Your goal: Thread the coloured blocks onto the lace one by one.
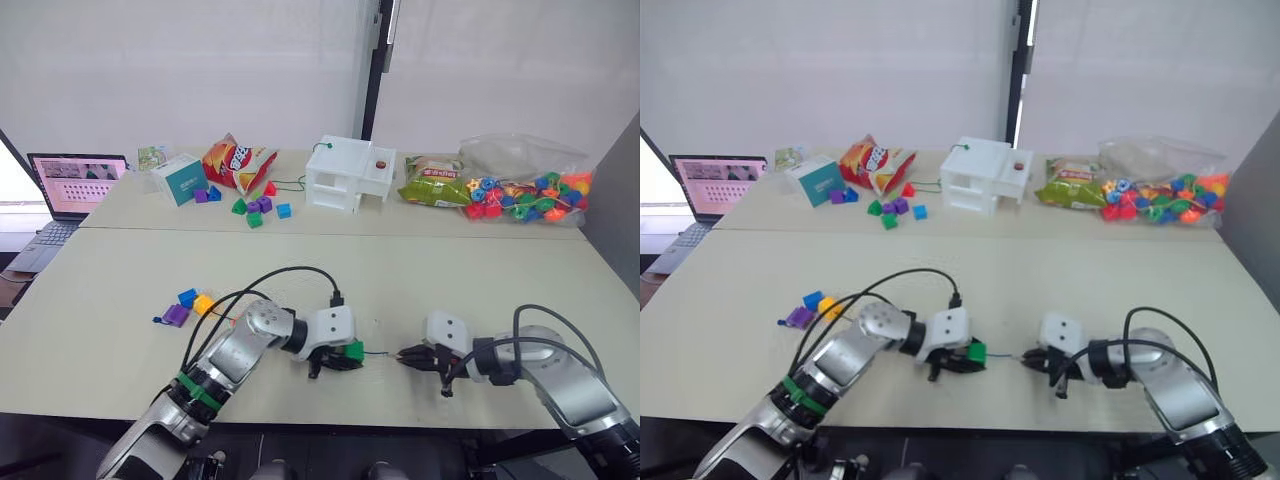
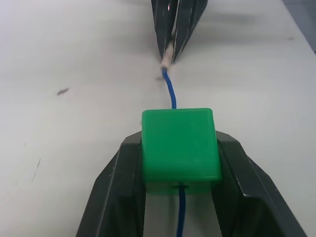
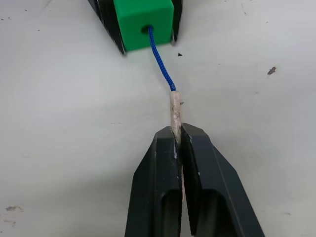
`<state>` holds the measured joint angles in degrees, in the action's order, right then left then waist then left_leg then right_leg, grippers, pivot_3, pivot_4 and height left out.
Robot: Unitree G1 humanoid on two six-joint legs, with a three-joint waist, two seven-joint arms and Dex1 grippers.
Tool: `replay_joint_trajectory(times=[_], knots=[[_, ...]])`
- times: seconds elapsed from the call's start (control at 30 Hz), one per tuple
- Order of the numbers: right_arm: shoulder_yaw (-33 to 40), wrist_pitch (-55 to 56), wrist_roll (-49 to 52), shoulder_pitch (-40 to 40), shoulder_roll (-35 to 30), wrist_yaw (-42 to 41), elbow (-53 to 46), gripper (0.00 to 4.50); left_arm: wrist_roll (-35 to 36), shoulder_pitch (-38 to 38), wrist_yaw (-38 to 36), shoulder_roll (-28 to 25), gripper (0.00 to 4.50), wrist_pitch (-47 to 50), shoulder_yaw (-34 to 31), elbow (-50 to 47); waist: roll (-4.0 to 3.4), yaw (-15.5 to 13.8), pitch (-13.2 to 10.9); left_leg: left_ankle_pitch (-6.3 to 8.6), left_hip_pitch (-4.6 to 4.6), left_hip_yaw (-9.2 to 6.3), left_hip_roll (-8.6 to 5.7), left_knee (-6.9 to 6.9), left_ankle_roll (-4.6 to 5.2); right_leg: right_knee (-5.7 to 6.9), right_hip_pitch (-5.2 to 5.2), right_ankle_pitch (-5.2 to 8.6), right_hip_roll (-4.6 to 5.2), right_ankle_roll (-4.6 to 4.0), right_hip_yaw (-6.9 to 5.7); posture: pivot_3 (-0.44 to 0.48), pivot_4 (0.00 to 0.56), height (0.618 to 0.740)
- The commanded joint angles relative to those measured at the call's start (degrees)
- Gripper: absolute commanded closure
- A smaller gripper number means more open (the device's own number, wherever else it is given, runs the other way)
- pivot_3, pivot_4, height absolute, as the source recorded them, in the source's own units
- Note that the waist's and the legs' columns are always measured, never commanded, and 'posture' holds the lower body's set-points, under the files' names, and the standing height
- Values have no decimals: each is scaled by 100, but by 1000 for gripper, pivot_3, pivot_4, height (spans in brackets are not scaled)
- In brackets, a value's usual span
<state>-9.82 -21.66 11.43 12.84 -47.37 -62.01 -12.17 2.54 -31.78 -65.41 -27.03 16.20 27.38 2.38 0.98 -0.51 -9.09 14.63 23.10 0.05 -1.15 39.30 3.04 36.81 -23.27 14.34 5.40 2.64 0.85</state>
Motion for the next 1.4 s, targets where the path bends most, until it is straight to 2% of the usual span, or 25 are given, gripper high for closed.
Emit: replay_joint_trajectory(times=[0.03,0.13,0.33,0.47,0.7,0.77,0.97,1.1,1.23,1.4], knots=[[32,-22,50,95,-60,-112,-195,4500,-25,163,-352,-739,3292,-505,-407,183,0,27,0,0,-1,-1,4,0,0,2,-1,1,-3,-2,1,0,150,740],[13,-20,42,100,-156,-230,-254,4500,-119,205,-763,-1657,3292,-1264,-702,988,-1,56,0,0,-7,0,6,-3,0,2,1,2,-5,-5,1,0,150,740],[35,28,49,107,-219,-317,-198,4500,-515,-75,-1161,-2667,3292,-2622,-805,2529,-8,117,5,0,-41,5,7,-28,-1,4,15,6,-4,-12,2,0,150,740],[108,74,67,90,-261,-372,-139,4500,-351,-156,-1313,-2681,3292,-2862,-935,2807,-15,120,9,0,-41,12,6,-28,0,9,13,6,-3,-12,5,0,150,740],[77,-40,83,110,-206,-342,-272,4500,41,-60,-1499,-2349,3292,-2256,-1172,2105,-15,107,9,0,-33,15,4,-26,0,13,9,7,0,-10,4,0,150,740],[74,-76,98,126,-180,-317,-304,4500,-60,-73,-1528,-2356,2216,-2063,-1168,2034,-14,68,9,0,-27,14,3,-23,0,13,7,7,2,-8,1,0,150,740],[8,-158,95,173,-60,-193,-359,4500,-570,-459,-1455,-2355,271,-1786,-1017,1854,-14,50,8,1,-25,15,2,-20,2,9,7,6,0,-7,0,0,150,740],[-37,-227,85,179,44,-90,-419,4500,-768,-896,-1861,-2510,271,-1401,-863,1481,-10,52,6,1,-18,16,1,-19,2,10,2,6,-3,-7,0,0,150,740],[-58,-299,90,202,153,-3,-486,4500,-1284,-1293,-2413,-2870,271,-854,-520,1056,1,55,-1,1,10,13,3,-11,1,18,-23,6,-11,-7,-2,0,150,740],[-67,-325,74,140,230,114,-543,4500,-1685,-1755,-2699,-3028,271,-732,-4,907,2,41,-1,1,19,15,1,-9,2,19,-32,6,-9,-7,-1,0,150,740]])
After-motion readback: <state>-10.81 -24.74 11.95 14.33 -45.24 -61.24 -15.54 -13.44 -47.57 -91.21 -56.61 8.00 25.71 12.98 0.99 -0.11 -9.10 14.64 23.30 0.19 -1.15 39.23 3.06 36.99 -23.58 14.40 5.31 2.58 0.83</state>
